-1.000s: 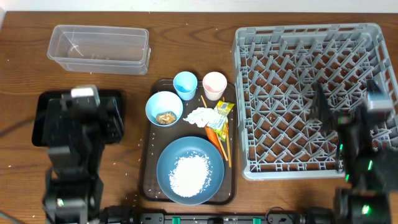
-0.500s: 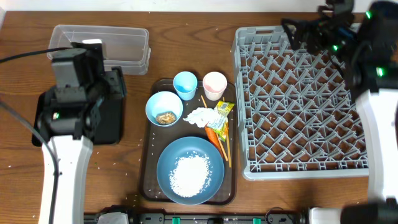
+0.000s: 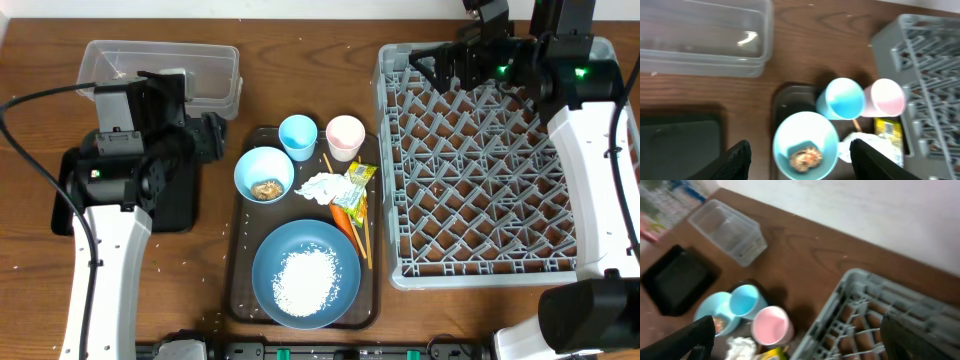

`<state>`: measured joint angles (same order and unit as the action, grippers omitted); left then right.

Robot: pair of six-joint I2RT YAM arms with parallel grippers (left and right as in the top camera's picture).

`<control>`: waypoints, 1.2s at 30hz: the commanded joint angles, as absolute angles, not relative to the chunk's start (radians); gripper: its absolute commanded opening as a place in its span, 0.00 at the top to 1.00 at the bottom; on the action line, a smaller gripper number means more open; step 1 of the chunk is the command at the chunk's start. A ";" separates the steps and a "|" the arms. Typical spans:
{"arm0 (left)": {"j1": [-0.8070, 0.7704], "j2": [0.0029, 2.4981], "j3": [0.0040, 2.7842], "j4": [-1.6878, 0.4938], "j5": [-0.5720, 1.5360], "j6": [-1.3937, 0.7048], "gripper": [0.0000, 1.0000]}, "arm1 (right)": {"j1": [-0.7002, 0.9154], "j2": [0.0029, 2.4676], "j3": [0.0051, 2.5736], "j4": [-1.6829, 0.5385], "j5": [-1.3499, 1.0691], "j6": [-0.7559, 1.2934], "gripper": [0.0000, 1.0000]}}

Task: Sort waste into correct bins and load items into the dishwasher rack
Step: 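Move left gripper to the light-blue bowl and grasp its rim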

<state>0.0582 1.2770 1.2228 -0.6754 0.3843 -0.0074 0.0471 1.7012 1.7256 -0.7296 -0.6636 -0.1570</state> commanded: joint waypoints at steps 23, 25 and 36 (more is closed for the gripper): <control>-0.321 1.643 1.241 -0.750 0.080 0.007 0.51 | 0.054 1.691 1.750 -0.812 -0.758 -0.098 0.04; -0.346 1.678 1.241 -0.749 0.080 0.007 0.51 | 0.054 1.691 1.750 -0.814 -0.754 -0.098 0.04; -0.426 1.787 1.240 -0.738 0.048 0.007 0.53 | 0.054 1.691 1.750 -0.831 -0.730 -0.098 0.04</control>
<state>-0.4160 1.7721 1.2255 -0.7414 0.0891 0.0006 0.0471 1.7012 1.7267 -0.8268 -0.7307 -0.1093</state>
